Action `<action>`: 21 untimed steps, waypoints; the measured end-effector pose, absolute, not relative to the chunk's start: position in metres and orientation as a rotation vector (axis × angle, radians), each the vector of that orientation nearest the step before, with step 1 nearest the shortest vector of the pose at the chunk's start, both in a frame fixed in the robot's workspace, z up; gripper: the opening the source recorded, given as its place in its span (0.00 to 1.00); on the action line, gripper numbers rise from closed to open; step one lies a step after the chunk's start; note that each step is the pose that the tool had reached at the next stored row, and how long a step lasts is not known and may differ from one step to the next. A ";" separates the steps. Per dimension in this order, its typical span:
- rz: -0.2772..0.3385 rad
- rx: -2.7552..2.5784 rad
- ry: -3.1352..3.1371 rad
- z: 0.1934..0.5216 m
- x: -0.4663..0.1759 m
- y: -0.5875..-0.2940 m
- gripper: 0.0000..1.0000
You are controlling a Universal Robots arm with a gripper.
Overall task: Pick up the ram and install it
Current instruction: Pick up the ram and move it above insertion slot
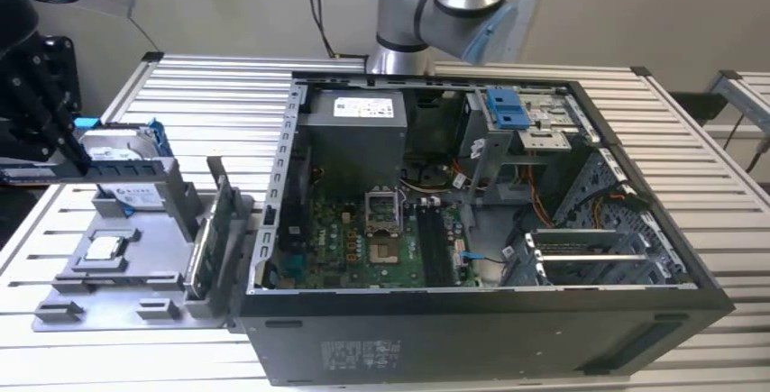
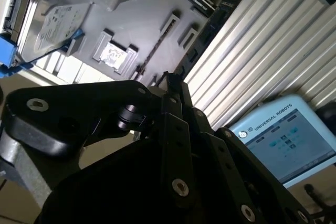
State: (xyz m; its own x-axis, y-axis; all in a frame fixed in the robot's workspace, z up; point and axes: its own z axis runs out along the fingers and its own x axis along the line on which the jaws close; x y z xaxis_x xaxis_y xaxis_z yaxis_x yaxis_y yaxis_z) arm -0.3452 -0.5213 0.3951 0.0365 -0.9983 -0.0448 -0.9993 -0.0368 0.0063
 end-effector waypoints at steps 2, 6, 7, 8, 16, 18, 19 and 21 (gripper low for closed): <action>0.057 -2.242 2.162 0.395 -0.343 -0.521 0.14; 0.057 -2.242 2.162 0.395 -0.337 -0.521 0.14; 0.057 -2.242 2.162 0.395 -0.335 -0.521 0.14; 0.057 -2.242 2.162 0.395 -0.333 -0.521 0.14; 0.058 -2.243 2.162 0.395 -0.322 -0.521 0.14; 0.058 -2.243 2.162 0.395 -0.319 -0.521 0.14; 0.058 -2.243 2.162 0.395 -0.318 -0.521 0.14; 0.058 -2.243 2.162 0.395 -0.315 -0.521 0.14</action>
State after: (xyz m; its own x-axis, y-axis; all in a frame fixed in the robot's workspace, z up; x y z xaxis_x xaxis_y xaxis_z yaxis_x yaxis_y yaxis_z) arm -0.3150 -0.5209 0.3951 0.0364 -0.9983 -0.0448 -0.9993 -0.0368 0.0071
